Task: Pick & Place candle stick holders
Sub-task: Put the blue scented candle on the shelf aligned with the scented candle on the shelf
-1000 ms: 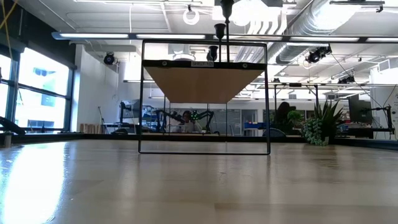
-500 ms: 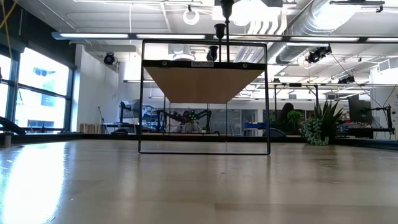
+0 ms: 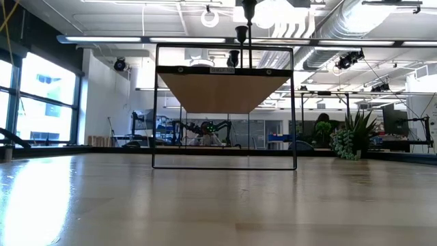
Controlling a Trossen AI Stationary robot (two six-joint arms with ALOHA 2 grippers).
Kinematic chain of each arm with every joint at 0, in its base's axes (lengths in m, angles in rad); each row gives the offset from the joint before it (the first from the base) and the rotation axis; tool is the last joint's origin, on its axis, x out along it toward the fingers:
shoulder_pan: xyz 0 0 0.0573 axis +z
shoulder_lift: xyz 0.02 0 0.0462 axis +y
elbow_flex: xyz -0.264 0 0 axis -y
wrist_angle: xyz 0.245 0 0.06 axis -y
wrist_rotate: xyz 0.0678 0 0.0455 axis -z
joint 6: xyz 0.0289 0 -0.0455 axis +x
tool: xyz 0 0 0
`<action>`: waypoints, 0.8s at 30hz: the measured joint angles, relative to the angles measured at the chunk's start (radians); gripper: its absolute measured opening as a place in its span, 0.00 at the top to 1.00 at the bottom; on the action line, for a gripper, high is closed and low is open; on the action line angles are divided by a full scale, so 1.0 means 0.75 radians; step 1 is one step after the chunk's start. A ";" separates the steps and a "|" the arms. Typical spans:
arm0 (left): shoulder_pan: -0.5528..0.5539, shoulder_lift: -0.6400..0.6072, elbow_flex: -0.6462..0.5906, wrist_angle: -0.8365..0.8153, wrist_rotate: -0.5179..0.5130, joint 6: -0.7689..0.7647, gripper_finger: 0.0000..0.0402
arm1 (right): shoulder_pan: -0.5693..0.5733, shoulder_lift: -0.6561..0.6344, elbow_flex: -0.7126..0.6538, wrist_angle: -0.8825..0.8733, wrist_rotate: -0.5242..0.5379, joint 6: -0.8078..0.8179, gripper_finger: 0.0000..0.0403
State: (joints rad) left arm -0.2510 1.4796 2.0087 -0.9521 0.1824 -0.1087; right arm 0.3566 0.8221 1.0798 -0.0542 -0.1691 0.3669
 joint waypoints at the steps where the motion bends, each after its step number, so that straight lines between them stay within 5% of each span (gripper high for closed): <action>1: -0.012 0.000 0.000 0.000 -0.011 0.003 0.16 | 0.034 0.021 0.000 -0.017 0.081 0.021 0.48; 13: -0.061 0.006 0.000 -0.001 -0.045 0.079 0.16 | 0.506 0.199 0.000 -0.367 0.972 0.687 0.48; 24: -0.061 0.043 -0.097 0.063 -0.048 0.082 0.16 | 0.755 0.421 0.000 -0.431 1.131 1.146 0.48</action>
State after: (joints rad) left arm -0.2966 1.5116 1.9359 -0.9049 0.1463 -0.0470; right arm 0.9227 1.1377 1.0798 -0.3772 0.6790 1.2262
